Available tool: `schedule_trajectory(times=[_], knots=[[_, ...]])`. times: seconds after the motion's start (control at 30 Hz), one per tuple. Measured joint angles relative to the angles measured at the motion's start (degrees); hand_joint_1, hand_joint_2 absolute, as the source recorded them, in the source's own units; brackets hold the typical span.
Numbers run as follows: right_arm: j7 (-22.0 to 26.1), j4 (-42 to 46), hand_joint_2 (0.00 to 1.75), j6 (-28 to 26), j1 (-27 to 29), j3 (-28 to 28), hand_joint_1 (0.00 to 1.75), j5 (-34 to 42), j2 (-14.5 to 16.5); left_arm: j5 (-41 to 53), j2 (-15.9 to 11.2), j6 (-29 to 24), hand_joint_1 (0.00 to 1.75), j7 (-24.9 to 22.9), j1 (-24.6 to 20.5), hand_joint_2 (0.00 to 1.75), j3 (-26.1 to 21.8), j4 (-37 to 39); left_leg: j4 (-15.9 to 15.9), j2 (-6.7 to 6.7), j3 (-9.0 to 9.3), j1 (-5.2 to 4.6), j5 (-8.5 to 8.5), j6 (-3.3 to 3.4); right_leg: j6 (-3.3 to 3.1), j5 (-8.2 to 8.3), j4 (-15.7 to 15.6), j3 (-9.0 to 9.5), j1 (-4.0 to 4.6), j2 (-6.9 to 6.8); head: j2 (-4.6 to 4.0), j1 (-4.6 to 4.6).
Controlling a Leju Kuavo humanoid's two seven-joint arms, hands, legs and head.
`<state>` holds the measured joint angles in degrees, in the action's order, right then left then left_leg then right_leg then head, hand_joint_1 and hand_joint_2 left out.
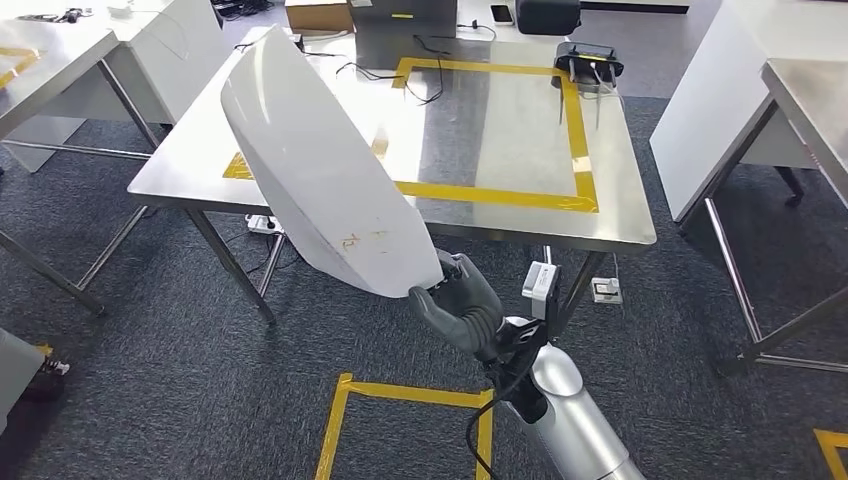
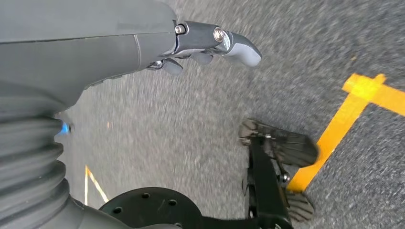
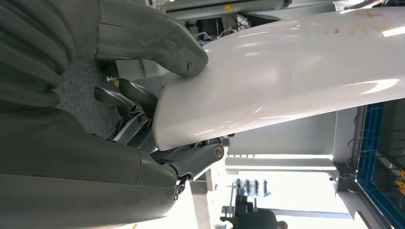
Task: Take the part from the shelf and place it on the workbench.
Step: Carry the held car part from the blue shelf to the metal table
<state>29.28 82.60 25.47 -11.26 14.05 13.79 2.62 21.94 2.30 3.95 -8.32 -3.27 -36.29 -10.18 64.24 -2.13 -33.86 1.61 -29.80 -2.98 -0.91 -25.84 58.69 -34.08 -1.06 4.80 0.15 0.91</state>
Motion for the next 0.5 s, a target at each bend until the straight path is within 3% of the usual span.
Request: schedule_trajectory(times=[0.07, 0.1, 0.17, 0.2, 0.27, 0.33, 0.37, 0.4, 0.43, 0.5], knots=[[-0.08, 0.0, 1.75, -0.14, -0.12, 0.0, 1.75, -0.13, 0.09, 0.83, 0.0, -0.32, 0.0, -0.15, -0.05, 1.75, 0.29, 0.06, -4.2, -2.07, 1.87, 0.28, 0.83, 0.33, 0.93, 0.0, 0.47, -0.57, -0.09, 1.21, 0.0, -0.07], [-0.13, 0.0, 1.75, -0.41, -0.14, 0.0, 1.75, -0.31, 0.13, 1.12, 0.01, -0.45, 0.0, -0.25, -0.09, 1.75, 0.47, 0.08, -4.35, -2.31, 1.94, 0.15, 0.57, 0.79, 1.42, 0.18, 0.46, -0.85, -0.11, 1.71, 0.0, -0.08], [-0.2, 0.01, 1.75, -1.24, -0.03, 0.01, 1.75, -0.84, 0.16, 1.57, 0.01, -0.61, 0.0, -0.44, -0.18, 1.75, 0.89, 0.05, -4.34, -1.37, 1.89, 0.06, 0.94, 1.9, 2.16, 0.53, 0.27, -1.19, -0.31, 2.13, 0.0, -0.07], [-0.23, 0.01, 1.75, -1.61, 0.0, 0.01, 1.75, -1.04, 0.16, 1.8, 0.01, -0.65, 0.0, -0.5, -0.16, 1.75, 1.1, 0.04, -4.42, -0.96, 1.85, 0.05, 1.16, 2.39, 2.4, 0.14, 0.87, -1.55, -0.26, 1.21, 0.0, 0.05], [-0.2, 0.02, 1.75, -1.99, -0.03, 0.01, 1.75, -1.19, 0.16, 2.12, 0.02, -0.69, 0.0, -0.51, 0.0, 1.75, 1.45, 0.03, -4.57, -0.06, 1.62, -0.09, 1.49, 3.09, 2.59, -2.66, 5.64, -3.8, -0.01, -2.02, 0.0, 0.3], [-0.08, 0.02, 1.75, -2.08, -0.02, 0.03, 1.75, -1.19, 0.16, 2.32, 0.0, -0.75, 0.0, -0.54, 0.28, 1.75, 1.62, 0.05, -4.54, 0.83, 1.33, -0.52, 1.57, 3.41, 2.59, -6.32, 13.38, -7.38, 0.19, -4.14, 0.0, 0.43], [-0.03, 0.02, 1.75, -2.08, 0.05, 0.04, 1.75, -1.18, 0.16, 2.43, 0.0, -0.79, 0.0, -0.55, 0.37, 1.75, 1.66, 0.05, -4.51, 1.26, 1.22, -0.72, 1.58, 3.51, 2.45, -7.13, 15.98, -8.52, 0.26, -4.37, 0.0, 0.43], [0.01, 0.02, 1.75, -2.06, 0.1, 0.05, 1.75, -1.16, 0.16, 2.54, 0.0, -0.84, 0.0, -0.57, 0.4, 1.75, 1.68, 0.06, -4.49, 1.62, 1.16, -0.9, 1.59, 3.56, 2.2, -6.86, 16.52, -8.61, 0.38, -4.42, 0.0, 0.44], [0.03, 0.02, 1.75, -2.04, 0.13, 0.05, 1.75, -1.15, 0.16, 2.64, 0.0, -0.87, 0.0, -0.58, 0.36, 1.75, 1.71, 0.06, -4.48, 1.91, 1.15, -1.07, 1.6, 3.59, 1.8, -5.61, 14.77, -7.51, 0.58, -4.43, 0.0, 0.44], [0.11, 0.03, 1.75, -2.01, 0.08, 0.05, 1.75, -1.11, 0.16, 2.75, 0.05, -0.92, 0.0, -0.57, 0.19, 1.75, 1.91, 0.05, -4.48, 2.31, 1.21, -1.31, 1.6, 3.59, 0.51, -2.38, 7.02, -3.14, 1.22, -4.55, 0.0, 0.43]])
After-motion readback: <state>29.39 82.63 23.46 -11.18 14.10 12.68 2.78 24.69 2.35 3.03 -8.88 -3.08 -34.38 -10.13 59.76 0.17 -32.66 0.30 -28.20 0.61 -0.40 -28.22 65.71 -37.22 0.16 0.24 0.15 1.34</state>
